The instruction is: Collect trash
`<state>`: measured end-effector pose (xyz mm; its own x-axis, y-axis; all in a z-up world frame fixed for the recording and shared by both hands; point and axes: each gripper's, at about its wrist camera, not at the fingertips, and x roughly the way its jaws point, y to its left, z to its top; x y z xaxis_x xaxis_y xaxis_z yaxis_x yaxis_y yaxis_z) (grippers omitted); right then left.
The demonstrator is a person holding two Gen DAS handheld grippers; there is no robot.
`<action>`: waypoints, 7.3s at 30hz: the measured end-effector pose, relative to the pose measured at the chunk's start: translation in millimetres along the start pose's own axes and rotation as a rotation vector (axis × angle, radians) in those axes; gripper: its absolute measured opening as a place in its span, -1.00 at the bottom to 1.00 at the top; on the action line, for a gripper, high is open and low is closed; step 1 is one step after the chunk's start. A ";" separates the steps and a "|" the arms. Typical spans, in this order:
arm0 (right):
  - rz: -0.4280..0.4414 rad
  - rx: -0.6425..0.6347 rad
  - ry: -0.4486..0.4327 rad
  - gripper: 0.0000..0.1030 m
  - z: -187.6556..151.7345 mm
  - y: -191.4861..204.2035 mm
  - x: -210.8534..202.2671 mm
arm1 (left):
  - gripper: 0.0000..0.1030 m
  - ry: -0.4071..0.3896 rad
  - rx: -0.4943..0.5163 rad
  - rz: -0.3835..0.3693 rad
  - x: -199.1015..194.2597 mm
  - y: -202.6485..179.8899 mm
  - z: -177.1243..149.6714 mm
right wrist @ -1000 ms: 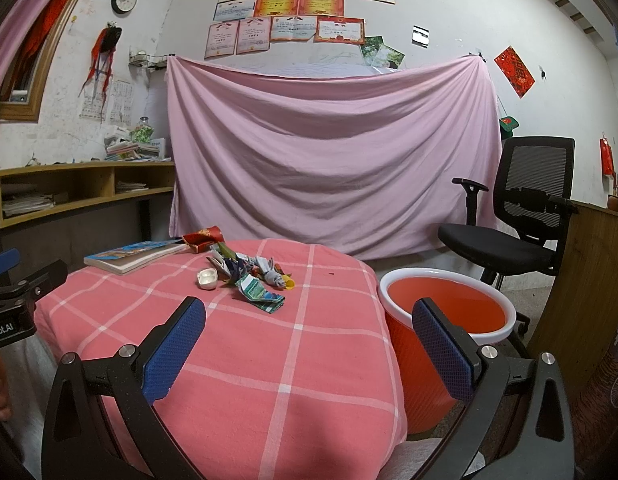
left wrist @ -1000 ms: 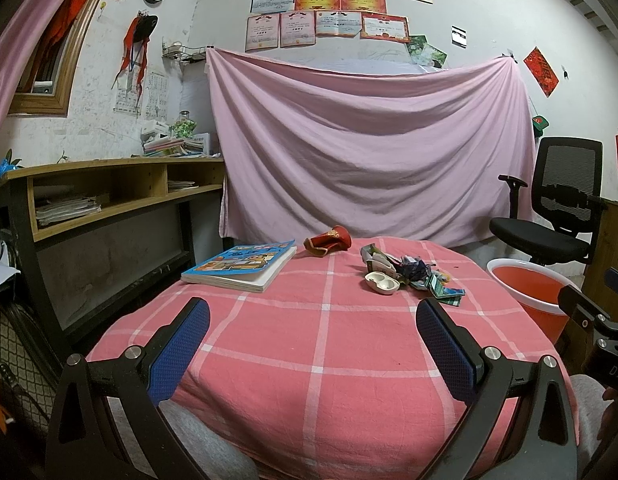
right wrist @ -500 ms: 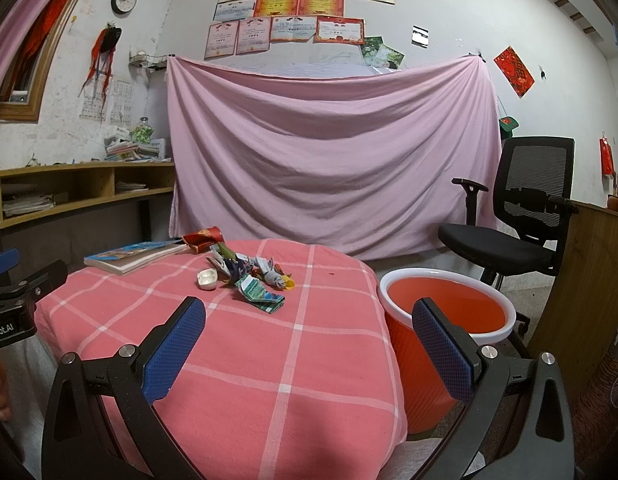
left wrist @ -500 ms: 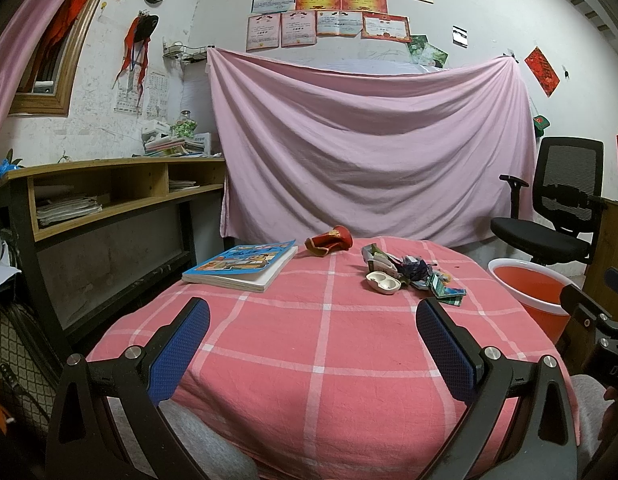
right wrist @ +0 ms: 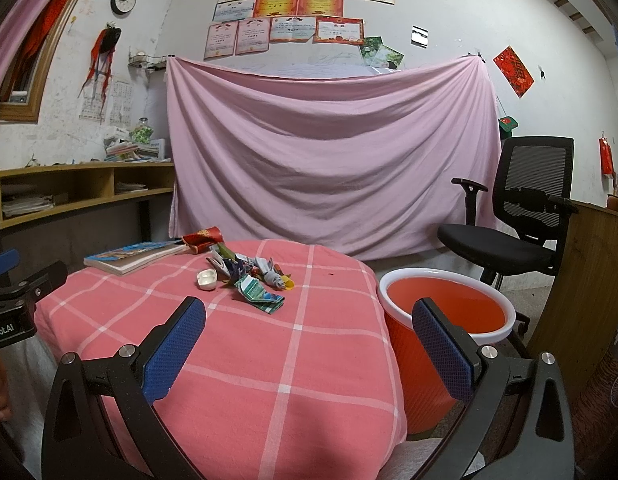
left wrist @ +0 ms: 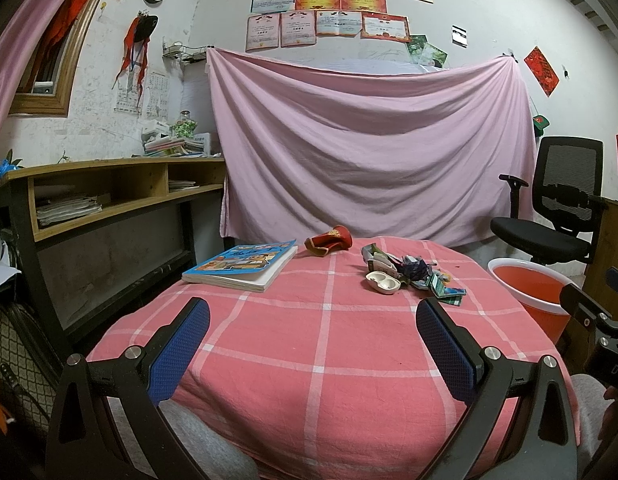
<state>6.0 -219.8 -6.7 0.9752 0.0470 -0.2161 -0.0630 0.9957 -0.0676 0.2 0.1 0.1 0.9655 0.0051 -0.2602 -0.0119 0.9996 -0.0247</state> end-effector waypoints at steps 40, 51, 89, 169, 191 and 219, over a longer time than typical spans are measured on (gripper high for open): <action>0.010 0.008 -0.099 1.00 34.3 -17.1 15.0 | 0.96 -0.095 -0.041 0.010 14.3 6.7 36.6; 0.097 -0.019 -0.209 1.00 57.7 -24.6 58.1 | 0.96 -0.152 -0.010 -0.012 67.9 -5.1 70.7; 0.448 -0.250 0.552 -0.40 7.7 18.1 210.9 | 0.00 0.458 0.001 -0.227 206.5 -31.0 20.2; -0.117 0.637 0.339 -0.57 -20.6 -238.1 174.9 | -0.48 0.494 0.108 -0.663 270.2 -307.6 65.8; 0.019 0.369 0.064 -0.33 34.3 -151.9 146.4 | -0.14 0.166 0.015 -0.404 188.4 -166.8 87.0; 0.098 0.063 -0.111 1.00 46.0 -50.5 133.4 | 0.96 0.036 -0.123 -0.175 151.5 -21.3 53.6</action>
<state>149.1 -260.2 12.7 0.9827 0.1490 -0.1097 -0.1487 0.9888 0.0110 160.6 -19.0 13.0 0.9458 -0.1719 -0.2755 0.1219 0.9743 -0.1893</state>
